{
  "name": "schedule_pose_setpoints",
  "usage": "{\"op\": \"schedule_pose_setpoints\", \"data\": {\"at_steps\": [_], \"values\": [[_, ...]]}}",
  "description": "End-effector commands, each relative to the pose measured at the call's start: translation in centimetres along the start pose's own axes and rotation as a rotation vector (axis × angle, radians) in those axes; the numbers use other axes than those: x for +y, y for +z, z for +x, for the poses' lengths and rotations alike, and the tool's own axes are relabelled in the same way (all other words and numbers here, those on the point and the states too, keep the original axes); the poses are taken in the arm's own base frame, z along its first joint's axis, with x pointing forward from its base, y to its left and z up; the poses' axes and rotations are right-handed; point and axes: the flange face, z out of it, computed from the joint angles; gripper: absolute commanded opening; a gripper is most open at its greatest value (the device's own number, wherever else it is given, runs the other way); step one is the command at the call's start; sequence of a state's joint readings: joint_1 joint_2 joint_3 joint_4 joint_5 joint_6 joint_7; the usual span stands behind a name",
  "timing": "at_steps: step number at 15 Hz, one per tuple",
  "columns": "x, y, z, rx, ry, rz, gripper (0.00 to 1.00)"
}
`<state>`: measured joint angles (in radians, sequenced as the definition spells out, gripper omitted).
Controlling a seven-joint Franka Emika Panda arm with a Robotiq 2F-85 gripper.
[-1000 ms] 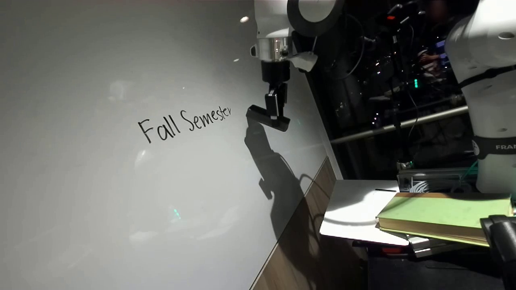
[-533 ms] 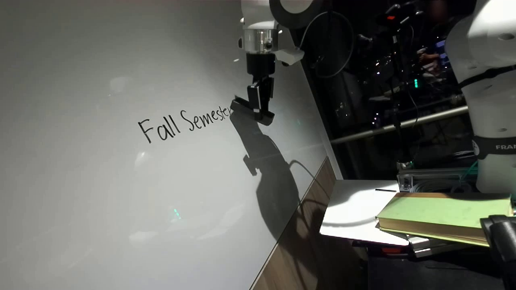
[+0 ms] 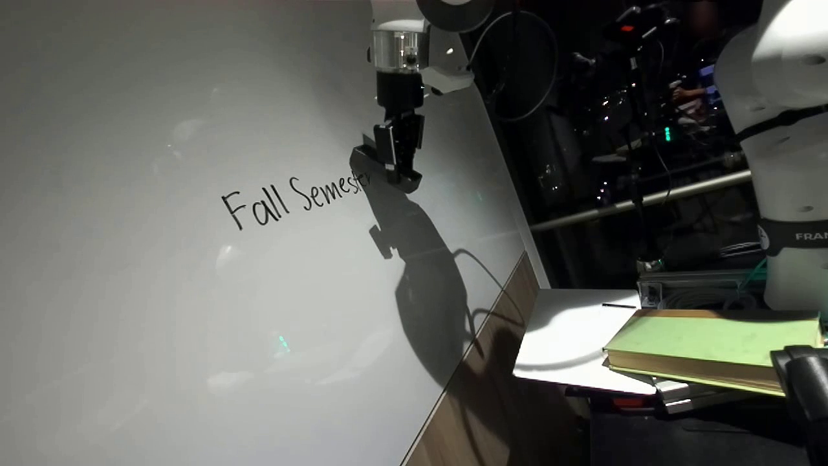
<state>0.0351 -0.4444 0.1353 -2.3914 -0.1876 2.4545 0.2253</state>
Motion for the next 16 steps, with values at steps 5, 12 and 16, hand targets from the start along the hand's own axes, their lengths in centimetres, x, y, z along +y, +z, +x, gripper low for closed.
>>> {"op": "schedule_pose_setpoints", "data": {"at_steps": [5, 12, 16], "values": [[-2.7, 3.7, -0.4, -0.048, 0.033, 0.007, 0.31], [-3.0, 8.7, -1.1, -0.117, 0.046, 0.006, 0.31], [-2.7, 8.7, -1.1, -0.125, 0.05, 0.004, 0.31]]}}
